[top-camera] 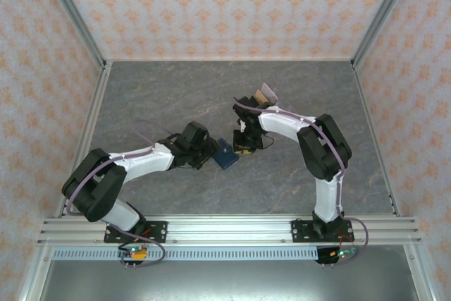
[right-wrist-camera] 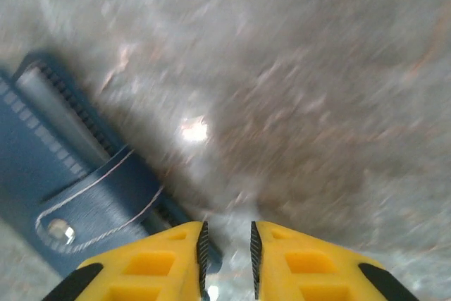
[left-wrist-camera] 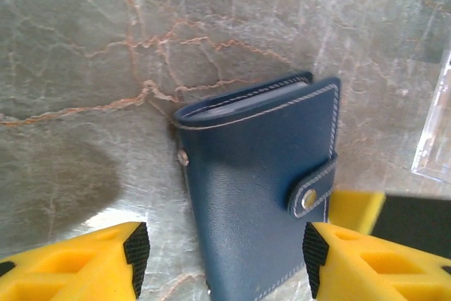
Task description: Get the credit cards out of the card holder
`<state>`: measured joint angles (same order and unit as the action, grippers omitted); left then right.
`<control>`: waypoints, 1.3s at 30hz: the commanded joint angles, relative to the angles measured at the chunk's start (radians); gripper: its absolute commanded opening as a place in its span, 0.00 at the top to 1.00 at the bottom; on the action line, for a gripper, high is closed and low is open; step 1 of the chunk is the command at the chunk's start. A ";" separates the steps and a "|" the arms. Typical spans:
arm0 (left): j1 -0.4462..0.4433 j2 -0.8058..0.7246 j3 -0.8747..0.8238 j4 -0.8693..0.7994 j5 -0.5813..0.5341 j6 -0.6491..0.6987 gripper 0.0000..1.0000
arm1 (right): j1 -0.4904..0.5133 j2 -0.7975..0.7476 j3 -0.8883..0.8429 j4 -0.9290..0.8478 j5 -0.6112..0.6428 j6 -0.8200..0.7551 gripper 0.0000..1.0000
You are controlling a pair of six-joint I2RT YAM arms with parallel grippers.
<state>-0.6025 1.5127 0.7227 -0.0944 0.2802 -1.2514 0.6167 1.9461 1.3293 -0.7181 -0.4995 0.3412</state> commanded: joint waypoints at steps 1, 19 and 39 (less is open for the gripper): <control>-0.011 0.015 -0.010 0.020 -0.009 -0.013 0.40 | 0.001 -0.068 -0.026 -0.004 -0.086 -0.034 0.74; -0.010 0.092 0.030 0.057 0.035 0.041 0.51 | -0.009 -0.004 0.013 0.016 -0.120 -0.052 0.69; 0.007 0.087 0.020 0.170 0.097 0.081 0.68 | -0.009 0.056 0.005 0.037 -0.020 -0.016 0.77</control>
<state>-0.5995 1.6115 0.7391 0.0162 0.3576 -1.1934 0.6025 1.9850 1.3277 -0.6994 -0.5827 0.3126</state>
